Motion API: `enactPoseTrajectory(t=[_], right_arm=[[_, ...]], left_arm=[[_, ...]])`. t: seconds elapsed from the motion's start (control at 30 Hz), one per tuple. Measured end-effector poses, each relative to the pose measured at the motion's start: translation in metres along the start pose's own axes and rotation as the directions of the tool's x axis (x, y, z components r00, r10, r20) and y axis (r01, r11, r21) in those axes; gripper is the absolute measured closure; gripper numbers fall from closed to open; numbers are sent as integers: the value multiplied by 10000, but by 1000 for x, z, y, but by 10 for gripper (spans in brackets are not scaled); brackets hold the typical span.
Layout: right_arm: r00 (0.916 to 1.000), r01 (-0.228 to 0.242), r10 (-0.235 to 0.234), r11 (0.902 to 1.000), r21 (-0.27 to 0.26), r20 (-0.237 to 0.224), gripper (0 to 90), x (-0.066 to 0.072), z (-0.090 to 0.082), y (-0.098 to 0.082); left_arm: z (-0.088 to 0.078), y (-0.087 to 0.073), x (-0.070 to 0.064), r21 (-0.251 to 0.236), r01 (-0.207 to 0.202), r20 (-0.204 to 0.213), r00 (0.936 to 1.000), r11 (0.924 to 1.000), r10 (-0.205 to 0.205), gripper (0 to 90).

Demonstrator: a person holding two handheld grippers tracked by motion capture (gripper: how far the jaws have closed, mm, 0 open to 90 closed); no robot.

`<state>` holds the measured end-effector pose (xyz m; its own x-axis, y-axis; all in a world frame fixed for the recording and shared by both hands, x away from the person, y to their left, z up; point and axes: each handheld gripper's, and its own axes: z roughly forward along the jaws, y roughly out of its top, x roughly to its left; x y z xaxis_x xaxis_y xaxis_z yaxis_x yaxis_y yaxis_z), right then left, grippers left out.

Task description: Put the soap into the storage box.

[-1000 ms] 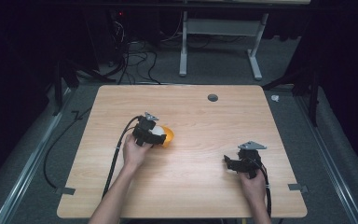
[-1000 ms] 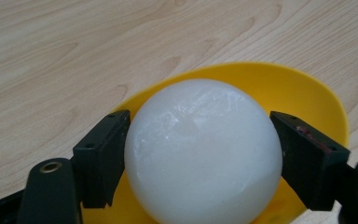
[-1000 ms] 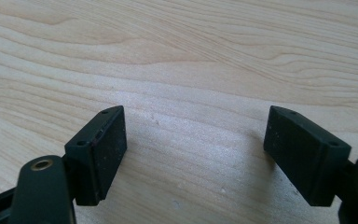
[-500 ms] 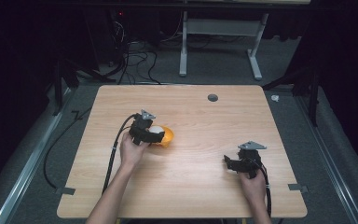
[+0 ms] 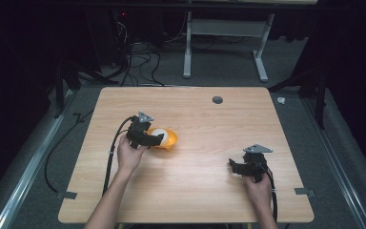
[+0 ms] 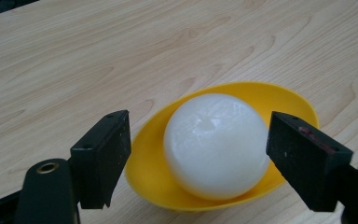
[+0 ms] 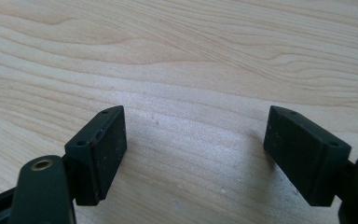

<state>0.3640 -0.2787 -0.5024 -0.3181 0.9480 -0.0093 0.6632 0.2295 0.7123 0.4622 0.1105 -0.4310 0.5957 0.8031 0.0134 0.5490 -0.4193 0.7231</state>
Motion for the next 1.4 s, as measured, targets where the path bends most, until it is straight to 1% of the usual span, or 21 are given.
enactPoseTrajectory(t=[0.03, 0.3, 0.57, 0.8, 0.97, 1.23, 1.4], right_arm=[[10000, 21, -21, 10000, -5, 0, 220, 0, 0, 0], [10000, 4, -4, 10000, -5, -10, 220, 0, 0, 0], [10000, 29, -29, 10000, -7, -4, 220, 0, 0, 0], [10000, 23, -23, 10000, 0, -14, 220, 0, 0, 0], [10000, 24, -24, 10000, -1, -14, 220, 0, 0, 0], [10000, 24, -24, 10000, -1, -16, 220, 0, 0, 0], [10000, 26, -26, 10000, -1, -15, 220, 0, 0, 0]], left_arm=[[-1, -1, 1, 19, -8, -53, 10000, 10000, 8, 227], [-12, -4, 7, -160, 137, -73, 9999, 9998, -138, 228], [-22, -6, 10, -234, 110, -45, 9999, 9997, -111, 227], [-33, -10, 14, -313, 169, -42, 9998, 9994, -171, 227], [-41, -13, 16, -493, 270, -48, 9996, 9984, -273, 227], [-48, -22, 19, -522, 526, 47, 9986, 9972, -524, 227], [-57, -24, 19, -679, 511, 11, 9987, 9964, -511, 225]])
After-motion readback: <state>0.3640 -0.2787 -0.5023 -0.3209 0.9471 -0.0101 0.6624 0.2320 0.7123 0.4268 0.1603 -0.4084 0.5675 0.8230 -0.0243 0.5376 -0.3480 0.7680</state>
